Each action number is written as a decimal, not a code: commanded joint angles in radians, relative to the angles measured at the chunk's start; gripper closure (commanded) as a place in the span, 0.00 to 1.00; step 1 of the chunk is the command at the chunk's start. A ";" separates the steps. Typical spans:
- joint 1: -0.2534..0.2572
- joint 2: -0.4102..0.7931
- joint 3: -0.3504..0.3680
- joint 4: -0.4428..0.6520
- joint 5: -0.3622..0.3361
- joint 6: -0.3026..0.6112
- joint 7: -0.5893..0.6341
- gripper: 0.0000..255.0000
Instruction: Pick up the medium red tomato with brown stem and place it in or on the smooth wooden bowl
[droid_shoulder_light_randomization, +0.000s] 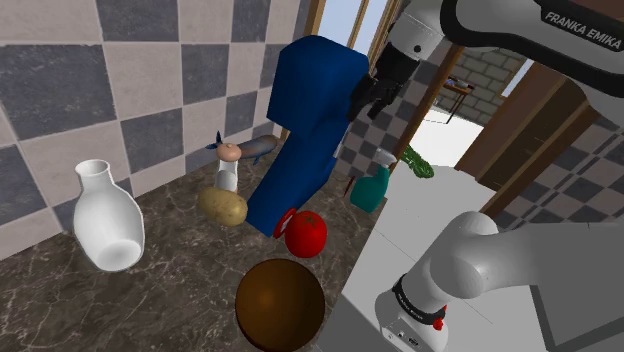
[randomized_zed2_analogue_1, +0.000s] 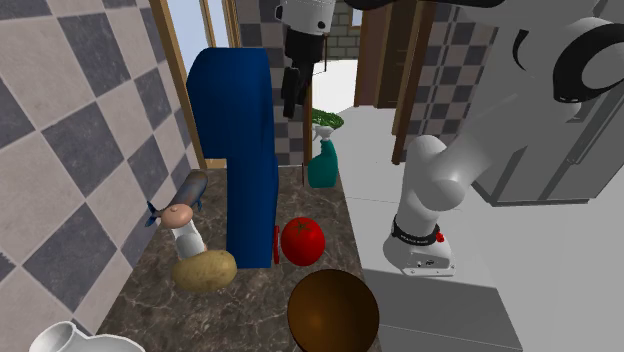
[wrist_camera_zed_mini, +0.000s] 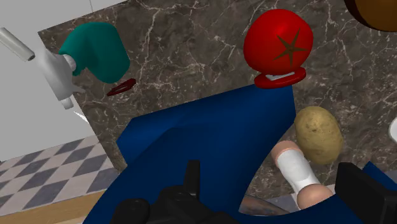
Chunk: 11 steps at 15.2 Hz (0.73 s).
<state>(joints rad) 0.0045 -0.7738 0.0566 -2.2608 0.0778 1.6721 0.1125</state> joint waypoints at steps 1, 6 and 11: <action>0.000 0.000 0.000 0.000 0.000 0.000 0.000 0.00; 0.020 0.030 0.072 -0.100 0.024 0.054 0.060 0.00; 0.045 0.079 0.145 -0.185 0.054 0.113 0.121 0.00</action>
<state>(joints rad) 0.0459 -0.7092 0.1885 -2.4347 0.1269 1.7749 0.2223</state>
